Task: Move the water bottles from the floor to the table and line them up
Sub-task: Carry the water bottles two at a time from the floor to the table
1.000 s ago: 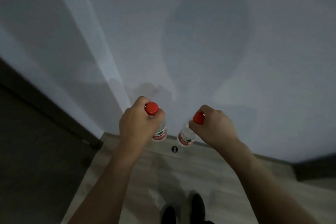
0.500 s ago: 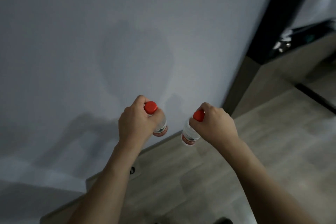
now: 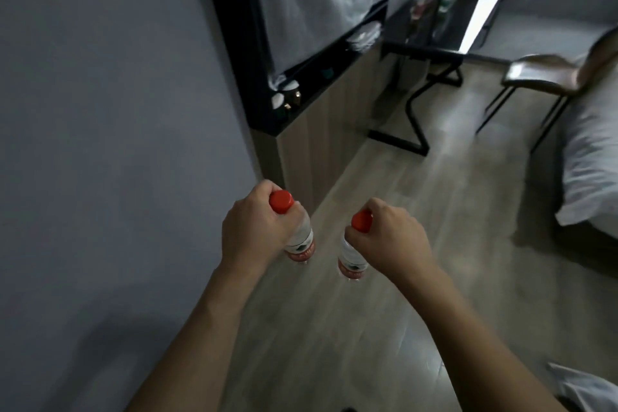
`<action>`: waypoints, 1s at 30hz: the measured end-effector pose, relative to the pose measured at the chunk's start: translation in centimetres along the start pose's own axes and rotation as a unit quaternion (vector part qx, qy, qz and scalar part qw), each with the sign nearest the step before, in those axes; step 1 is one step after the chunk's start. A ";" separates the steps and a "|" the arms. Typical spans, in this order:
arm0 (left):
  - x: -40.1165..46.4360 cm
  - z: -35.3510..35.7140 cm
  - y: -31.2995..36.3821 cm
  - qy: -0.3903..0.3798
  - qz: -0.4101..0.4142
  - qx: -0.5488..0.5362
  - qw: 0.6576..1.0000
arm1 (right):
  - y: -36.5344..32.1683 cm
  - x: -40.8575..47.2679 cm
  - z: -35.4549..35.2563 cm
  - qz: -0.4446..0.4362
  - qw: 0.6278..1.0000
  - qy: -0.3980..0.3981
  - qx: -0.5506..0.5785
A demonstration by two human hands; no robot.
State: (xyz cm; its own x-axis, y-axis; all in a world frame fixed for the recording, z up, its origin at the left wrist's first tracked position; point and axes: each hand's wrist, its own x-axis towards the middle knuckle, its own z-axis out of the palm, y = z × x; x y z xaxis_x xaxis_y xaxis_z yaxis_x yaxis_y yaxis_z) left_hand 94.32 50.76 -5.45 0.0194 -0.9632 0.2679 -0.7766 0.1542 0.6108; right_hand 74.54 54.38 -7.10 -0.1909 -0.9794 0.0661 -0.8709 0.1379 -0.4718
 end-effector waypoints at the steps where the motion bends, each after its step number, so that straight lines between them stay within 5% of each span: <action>1: 0.7 1.2 1.6 -0.008 0.010 -0.007 1.000 | 1.6 0.3 -1.1 0.014 1.000 0.010 -0.001; 13: 9.3 14.5 15.4 -0.106 0.114 -0.077 0.985 | 16.3 5.9 -8.7 0.160 0.980 0.120 -0.005; 30: 28.8 34.4 31.3 -0.168 0.156 -0.110 0.967 | 32.5 28.2 -16.9 0.186 0.955 0.232 0.014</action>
State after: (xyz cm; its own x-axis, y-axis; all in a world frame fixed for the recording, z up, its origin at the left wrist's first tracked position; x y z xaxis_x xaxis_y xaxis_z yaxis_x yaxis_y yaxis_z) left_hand 48.92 20.27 -4.30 -0.4287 -0.8735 0.2306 -0.5573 0.4567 0.6934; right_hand 33.23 33.77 -5.75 -0.6696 -0.6923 0.2690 -0.6933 0.4527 -0.5607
